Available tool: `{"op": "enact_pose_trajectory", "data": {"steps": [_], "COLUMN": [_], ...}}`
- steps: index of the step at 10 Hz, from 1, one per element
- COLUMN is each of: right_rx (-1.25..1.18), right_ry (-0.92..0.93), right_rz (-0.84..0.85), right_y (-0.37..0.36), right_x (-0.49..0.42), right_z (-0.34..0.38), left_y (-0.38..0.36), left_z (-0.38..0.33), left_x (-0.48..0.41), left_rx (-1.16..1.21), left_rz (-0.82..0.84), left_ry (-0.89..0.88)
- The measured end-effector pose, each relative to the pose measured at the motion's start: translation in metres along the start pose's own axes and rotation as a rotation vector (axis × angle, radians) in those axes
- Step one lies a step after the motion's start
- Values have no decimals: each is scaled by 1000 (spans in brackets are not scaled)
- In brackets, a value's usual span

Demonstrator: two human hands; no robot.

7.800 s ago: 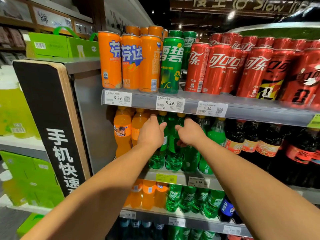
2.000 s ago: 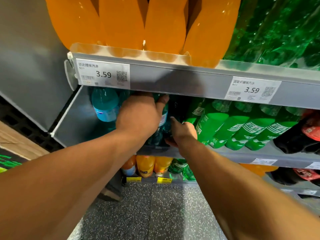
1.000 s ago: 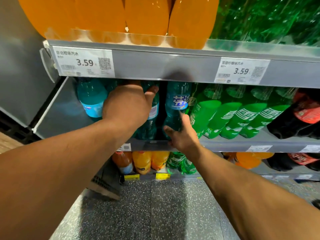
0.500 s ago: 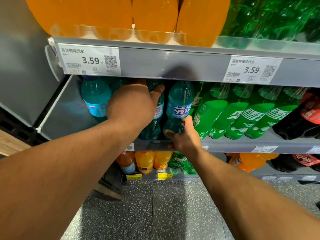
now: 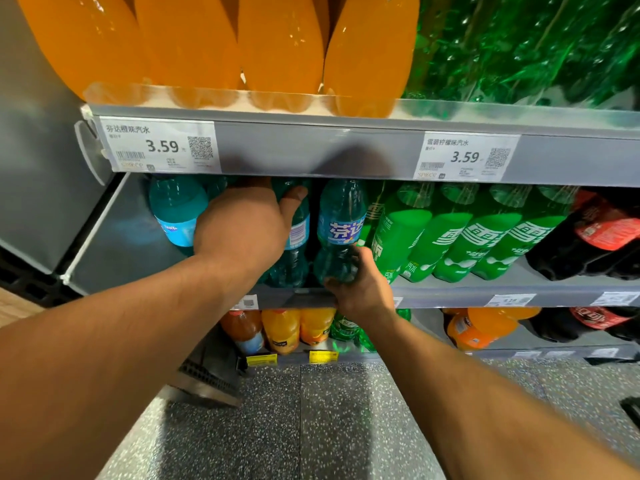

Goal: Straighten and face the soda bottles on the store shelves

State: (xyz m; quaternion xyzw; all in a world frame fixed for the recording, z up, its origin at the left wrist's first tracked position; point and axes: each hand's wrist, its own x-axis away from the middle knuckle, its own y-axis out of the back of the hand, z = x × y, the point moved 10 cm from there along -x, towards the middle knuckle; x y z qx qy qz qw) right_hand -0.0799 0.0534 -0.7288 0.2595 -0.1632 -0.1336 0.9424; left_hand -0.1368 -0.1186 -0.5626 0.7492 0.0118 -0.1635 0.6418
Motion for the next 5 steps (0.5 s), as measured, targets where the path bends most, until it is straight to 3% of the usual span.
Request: {"op": "enact_pose_trajectory", "data": {"steps": [1,2,3,5], "right_rx": [81,114,132,110], "right_ry": [-6,-52,-131,-198], "right_rz": [-33,-23,-8,-20], "right_y": [19,41,72,118], "right_x": [22,41,53,73], "right_z": [-14,-37,-61,-99], "left_y": [-3,6,-2,17], "left_z": [-4,2,0,13], "left_x": [2,3,1,18], "left_rx": [-81,94,104,344], "left_rz": [29,36,105,-42], "left_ry": [-47,56,18,170]}}
